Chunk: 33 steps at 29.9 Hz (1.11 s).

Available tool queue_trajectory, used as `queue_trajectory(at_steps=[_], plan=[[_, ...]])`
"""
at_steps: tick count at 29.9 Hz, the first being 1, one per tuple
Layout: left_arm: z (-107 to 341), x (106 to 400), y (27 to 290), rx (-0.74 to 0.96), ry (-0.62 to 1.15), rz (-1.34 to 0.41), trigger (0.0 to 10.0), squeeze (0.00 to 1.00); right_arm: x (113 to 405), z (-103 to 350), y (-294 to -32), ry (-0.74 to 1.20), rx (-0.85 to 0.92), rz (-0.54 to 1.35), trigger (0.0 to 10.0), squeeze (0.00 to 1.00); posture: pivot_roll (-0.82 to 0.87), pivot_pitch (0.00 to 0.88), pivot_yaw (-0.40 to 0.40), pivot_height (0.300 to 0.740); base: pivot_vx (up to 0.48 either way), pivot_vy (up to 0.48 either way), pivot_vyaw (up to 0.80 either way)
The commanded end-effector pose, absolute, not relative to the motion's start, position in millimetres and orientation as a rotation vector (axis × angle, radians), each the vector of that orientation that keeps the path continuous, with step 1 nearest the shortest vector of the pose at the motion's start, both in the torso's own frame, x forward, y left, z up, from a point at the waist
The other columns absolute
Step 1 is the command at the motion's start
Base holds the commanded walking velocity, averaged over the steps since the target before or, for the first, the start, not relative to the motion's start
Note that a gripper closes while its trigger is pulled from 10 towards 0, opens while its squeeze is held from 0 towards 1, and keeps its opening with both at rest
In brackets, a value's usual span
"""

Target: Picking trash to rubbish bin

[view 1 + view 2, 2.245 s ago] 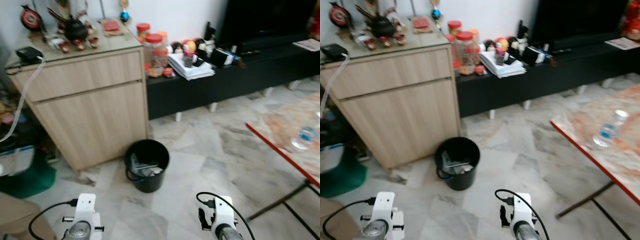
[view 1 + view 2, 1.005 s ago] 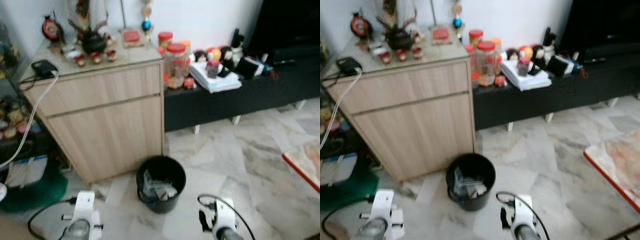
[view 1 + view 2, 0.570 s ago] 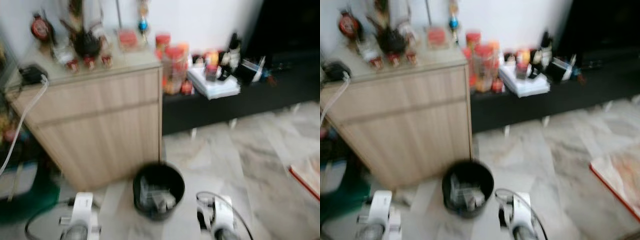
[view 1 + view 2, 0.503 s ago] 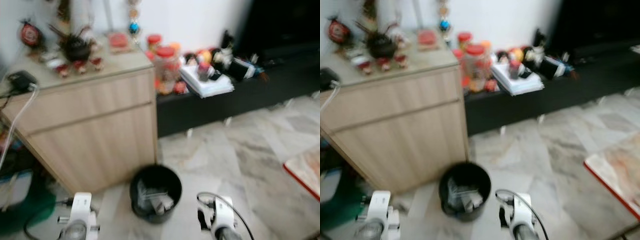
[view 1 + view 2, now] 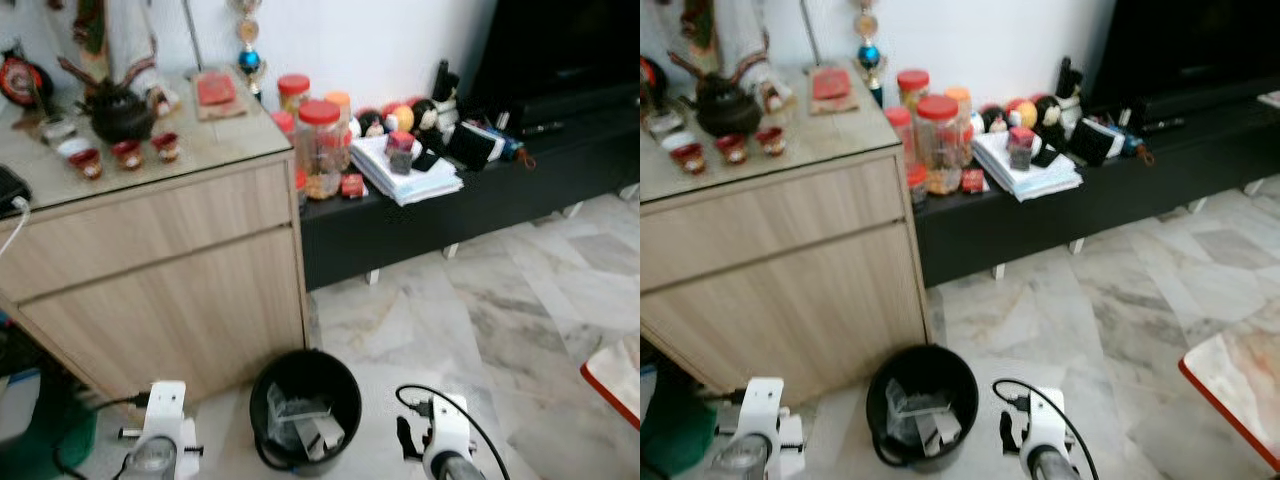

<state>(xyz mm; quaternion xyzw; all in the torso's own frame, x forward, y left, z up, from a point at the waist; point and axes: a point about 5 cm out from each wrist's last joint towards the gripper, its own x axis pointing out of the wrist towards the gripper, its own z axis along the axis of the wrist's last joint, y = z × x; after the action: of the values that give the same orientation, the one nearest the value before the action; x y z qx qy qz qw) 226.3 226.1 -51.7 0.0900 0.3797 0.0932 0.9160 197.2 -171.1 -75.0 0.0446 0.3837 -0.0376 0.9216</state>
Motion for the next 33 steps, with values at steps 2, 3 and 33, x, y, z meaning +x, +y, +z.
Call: queue_trajectory(at_steps=[2,3,33], plan=[[-52,227,222,0.193,0.783,0.175,10.0,0.0,197,-75,-176,0.79,0.091,-0.095,10.0,0.0,-0.05,0.002,0.022,0.74,0.345,0.0,-0.68],[-52,228,222,0.194,0.78,0.176,10.0,0.0,198,-74,-176,0.785,0.087,-0.091,10.0,0.0,-0.04,0.005,0.022,0.74,0.349,0.0,0.0],[-7,296,135,0.07,0.579,-0.22,10.0,0.0,259,-32,-139,0.557,0.018,0.273,10.0,0.0,-0.08,0.002,-0.001,0.74,0.137,0.0,0.0]])
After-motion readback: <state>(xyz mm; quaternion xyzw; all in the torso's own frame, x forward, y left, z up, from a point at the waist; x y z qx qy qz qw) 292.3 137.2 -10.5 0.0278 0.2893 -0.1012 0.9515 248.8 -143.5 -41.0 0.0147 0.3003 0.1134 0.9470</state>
